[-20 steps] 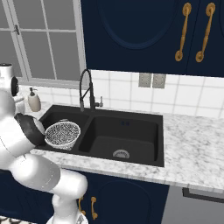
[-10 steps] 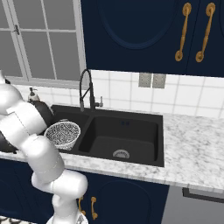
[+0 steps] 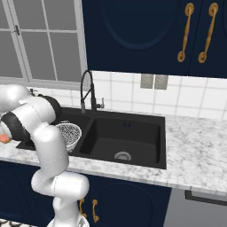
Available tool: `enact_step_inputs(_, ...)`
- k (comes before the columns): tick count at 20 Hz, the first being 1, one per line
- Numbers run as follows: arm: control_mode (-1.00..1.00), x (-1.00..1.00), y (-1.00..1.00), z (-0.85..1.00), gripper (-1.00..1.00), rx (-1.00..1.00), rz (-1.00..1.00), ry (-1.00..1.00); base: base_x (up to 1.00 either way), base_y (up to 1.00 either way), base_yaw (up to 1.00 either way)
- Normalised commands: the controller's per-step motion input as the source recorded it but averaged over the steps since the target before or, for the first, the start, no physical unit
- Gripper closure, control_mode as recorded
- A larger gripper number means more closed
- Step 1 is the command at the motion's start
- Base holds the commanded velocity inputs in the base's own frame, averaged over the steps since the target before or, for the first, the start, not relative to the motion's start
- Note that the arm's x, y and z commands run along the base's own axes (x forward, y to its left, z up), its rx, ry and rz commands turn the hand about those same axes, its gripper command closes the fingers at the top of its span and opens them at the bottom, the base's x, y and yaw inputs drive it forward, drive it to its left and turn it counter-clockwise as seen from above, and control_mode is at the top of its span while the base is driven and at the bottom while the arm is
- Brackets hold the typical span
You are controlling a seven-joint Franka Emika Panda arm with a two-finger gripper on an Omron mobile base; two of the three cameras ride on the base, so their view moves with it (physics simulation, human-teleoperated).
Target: Put the colander in the sink, put the pear, peach in the colander, and turn on the sink faucet and pour water over the colander.
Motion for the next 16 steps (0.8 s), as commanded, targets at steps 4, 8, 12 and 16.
enact_step_inputs(4, -1.0, 0.02, 0.31, -0.29, -1.0, -0.01, 0.41, -0.06, 0.0, 0.0, 0.0)
enact_step_inputs(8, -1.0, 0.0, 0.12, -0.23, -1.0, -0.02, 0.32, -0.02, 0.0, 0.0, 0.0)
enact_step_inputs(12, -1.0, 0.0, 0.04, -0.29, -1.0, -0.04, 0.3, -0.02, 0.0, 0.0, 0.0)
enact_step_inputs(16, -1.0, 0.07, 0.04, -0.32, -1.0, -0.04, 0.28, -0.02, 0.0, 0.0, 0.0)
